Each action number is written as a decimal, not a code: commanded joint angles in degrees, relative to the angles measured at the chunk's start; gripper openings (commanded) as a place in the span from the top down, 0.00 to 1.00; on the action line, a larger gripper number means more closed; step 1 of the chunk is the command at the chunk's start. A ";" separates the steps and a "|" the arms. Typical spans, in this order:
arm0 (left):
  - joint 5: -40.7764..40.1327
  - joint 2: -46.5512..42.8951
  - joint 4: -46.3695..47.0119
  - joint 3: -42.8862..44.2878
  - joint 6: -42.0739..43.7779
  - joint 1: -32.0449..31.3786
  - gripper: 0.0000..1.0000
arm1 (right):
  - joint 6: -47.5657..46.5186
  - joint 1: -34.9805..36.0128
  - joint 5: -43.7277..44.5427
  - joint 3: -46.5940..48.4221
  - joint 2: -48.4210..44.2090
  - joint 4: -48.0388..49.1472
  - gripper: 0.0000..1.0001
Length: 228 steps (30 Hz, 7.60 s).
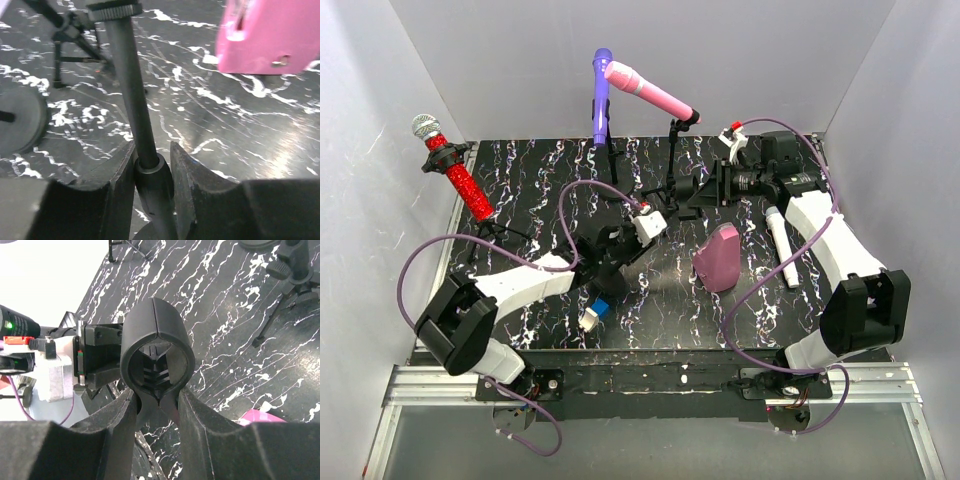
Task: Remove the microphone from the stand
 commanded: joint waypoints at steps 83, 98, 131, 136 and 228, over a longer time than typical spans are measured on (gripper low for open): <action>7.11 -7.05 -32.86 37.00 0.78 8.69 0.19 | -23.99 7.75 15.12 4.39 0.73 -4.93 0.25; 4.82 -13.12 -32.43 27.58 4.31 12.21 0.18 | -22.31 7.84 25.39 3.17 -2.43 -2.38 0.78; 6.32 -12.95 -32.08 26.26 -0.44 14.32 0.18 | -17.57 -6.66 41.92 13.35 9.77 13.62 0.91; 6.32 -12.69 -31.90 26.61 -0.62 14.67 0.18 | -18.36 -6.66 44.81 18.18 14.35 15.64 0.91; -0.20 25.20 -13.71 90.52 -47.29 26.44 1.00 | -30.85 3.80 13.00 31.46 15.94 3.86 0.69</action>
